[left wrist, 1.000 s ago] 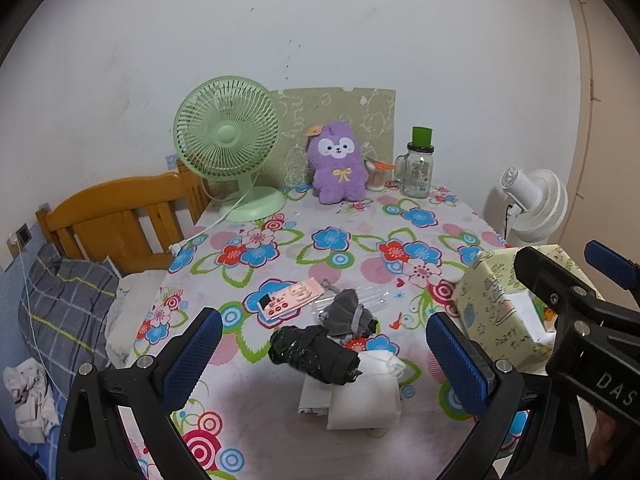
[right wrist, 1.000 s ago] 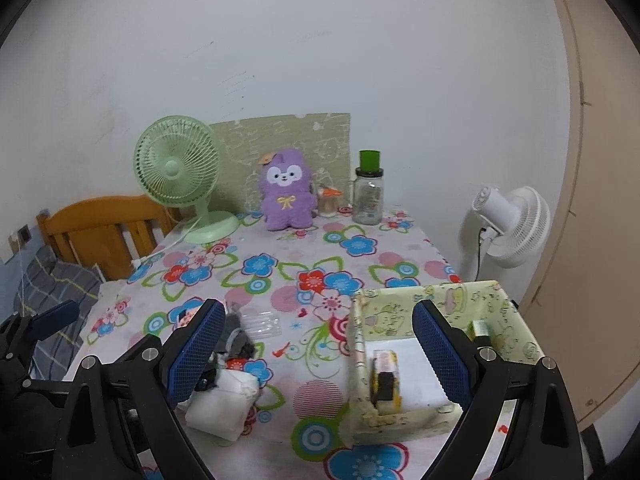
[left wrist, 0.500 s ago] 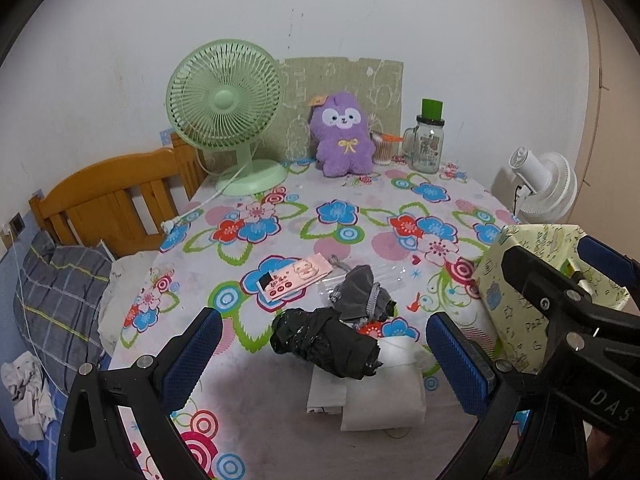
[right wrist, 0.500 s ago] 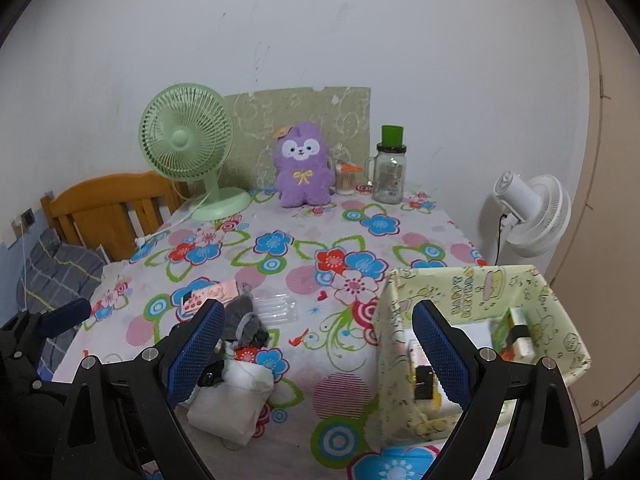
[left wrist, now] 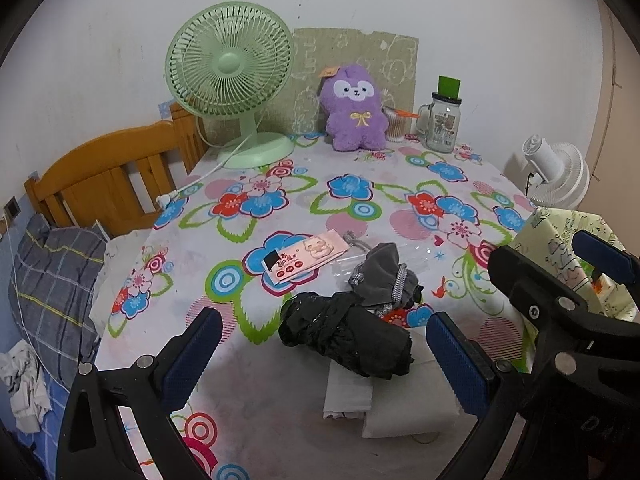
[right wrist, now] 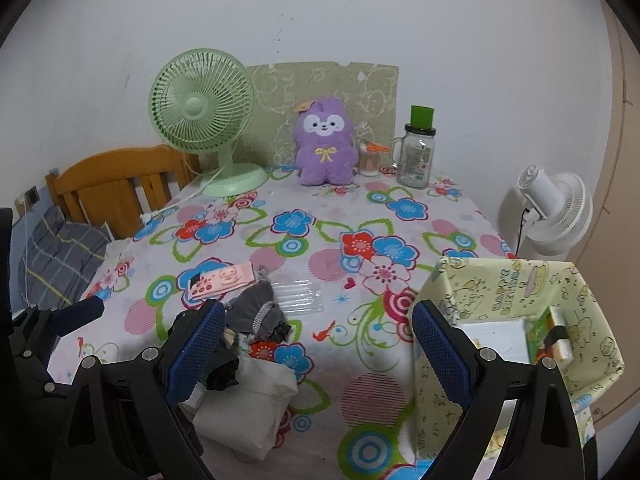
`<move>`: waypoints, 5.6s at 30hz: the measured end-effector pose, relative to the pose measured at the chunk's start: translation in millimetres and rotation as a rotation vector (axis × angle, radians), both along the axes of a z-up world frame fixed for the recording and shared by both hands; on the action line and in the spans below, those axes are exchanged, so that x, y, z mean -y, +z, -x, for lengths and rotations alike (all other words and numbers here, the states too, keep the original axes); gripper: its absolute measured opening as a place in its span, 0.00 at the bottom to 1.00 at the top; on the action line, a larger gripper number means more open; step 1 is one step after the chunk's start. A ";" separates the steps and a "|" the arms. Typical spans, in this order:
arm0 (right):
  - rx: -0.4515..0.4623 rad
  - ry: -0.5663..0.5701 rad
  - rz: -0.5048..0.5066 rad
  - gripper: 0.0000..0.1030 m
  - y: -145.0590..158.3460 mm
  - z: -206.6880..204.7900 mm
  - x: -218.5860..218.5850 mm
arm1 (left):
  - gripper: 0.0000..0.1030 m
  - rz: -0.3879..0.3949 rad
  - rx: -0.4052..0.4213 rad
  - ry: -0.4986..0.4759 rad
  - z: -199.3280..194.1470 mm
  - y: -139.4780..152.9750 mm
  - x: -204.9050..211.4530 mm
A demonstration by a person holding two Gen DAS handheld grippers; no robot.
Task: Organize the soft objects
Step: 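Move both tools down to the black umbrella and gray glove, then grasp the black umbrella with the left tool while the right tool grasps the gray glove, then lift the umbrella and glove and carry them toward the paper box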
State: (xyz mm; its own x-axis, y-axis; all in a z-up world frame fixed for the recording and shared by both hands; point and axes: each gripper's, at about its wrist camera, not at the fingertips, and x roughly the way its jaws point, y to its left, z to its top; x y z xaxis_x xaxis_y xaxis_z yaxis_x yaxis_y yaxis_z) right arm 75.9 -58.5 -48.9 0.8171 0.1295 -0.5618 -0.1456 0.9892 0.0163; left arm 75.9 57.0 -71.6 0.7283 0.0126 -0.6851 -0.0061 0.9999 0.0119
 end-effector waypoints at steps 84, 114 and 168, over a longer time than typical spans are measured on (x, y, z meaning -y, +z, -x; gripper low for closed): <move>-0.232 0.139 -0.028 0.56 -69.5 -79.0 -41.8 | 0.52 0.042 -0.095 -0.045 -40.8 -46.7 1.1; -0.121 0.095 -0.043 0.56 -24.8 -22.8 -11.6 | 0.51 0.020 0.021 -0.076 9.1 -4.9 29.2; 0.034 0.074 -0.048 0.56 57.0 21.0 40.2 | 0.51 -0.032 0.160 -0.101 36.4 66.8 84.5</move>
State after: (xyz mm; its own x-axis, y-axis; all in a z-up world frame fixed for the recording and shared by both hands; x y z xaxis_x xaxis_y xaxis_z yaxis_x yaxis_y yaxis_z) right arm 54.9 -98.7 8.1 0.8229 0.2165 -0.5253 -0.2195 0.9739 0.0575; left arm 39.5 -27.5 -4.9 0.8268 -0.0461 -0.5606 0.0896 0.9947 0.0503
